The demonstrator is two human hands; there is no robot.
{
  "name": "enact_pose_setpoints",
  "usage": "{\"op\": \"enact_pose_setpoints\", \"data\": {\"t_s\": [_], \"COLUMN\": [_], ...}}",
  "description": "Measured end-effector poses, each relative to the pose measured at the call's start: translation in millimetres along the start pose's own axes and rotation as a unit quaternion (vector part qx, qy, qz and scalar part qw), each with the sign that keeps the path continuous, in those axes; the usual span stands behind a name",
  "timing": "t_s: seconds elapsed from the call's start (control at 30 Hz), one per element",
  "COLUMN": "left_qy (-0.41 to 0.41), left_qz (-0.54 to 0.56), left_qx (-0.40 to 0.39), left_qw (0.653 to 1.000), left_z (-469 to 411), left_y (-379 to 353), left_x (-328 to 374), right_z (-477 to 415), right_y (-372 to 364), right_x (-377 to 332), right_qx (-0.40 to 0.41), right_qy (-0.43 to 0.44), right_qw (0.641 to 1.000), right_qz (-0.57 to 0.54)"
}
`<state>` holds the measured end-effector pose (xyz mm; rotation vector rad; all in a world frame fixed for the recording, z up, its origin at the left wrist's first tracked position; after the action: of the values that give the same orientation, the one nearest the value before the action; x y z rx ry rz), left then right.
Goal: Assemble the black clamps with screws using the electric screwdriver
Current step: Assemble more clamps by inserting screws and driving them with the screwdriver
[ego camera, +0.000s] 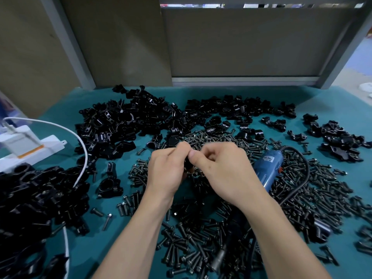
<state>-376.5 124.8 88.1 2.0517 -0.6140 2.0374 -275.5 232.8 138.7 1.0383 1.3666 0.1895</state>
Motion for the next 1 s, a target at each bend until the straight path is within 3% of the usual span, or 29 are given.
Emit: {"op": "enact_pose_setpoints", "data": {"t_s": [0.2, 0.4, 0.57, 0.87, 1.0], "left_qy": [0.009, 0.01, 0.004, 0.016, 0.036], "left_qz": [-0.003, -0.019, -0.025, -0.024, 0.0], "left_qx": [0.009, 0.021, 0.014, -0.002, -0.004], "left_qw": [1.0, 1.0, 1.0, 1.0, 0.999], "left_z": [1, 0, 2, 2, 3], "left_y": [1, 4, 3, 1, 2], "left_x": [-2, -4, 1, 2, -4], "right_z": [0, -2, 0, 3, -1], "right_y": [0, -11, -9, -11, 4], "right_x": [-5, -4, -5, -8, -3], "right_qx": [0.018, -0.068, -0.032, -0.084, -0.007], "right_qy": [0.021, 0.011, 0.011, 0.025, 0.011], "right_qw": [0.998, 0.992, 0.999, 0.996, 1.0], "right_qz": [-0.056, -0.108, 0.016, 0.012, -0.027]}}
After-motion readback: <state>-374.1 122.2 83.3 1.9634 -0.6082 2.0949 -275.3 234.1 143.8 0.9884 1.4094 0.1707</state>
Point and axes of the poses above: each hand's wrist, its own z-axis away from the middle knuckle, its own y-axis out of the back of the hand, x = y × z, the point moved 10 cm from there along -z, towards the middle knuckle, and after that the axes turned 10 degrees about z, right-handed, at the moved point
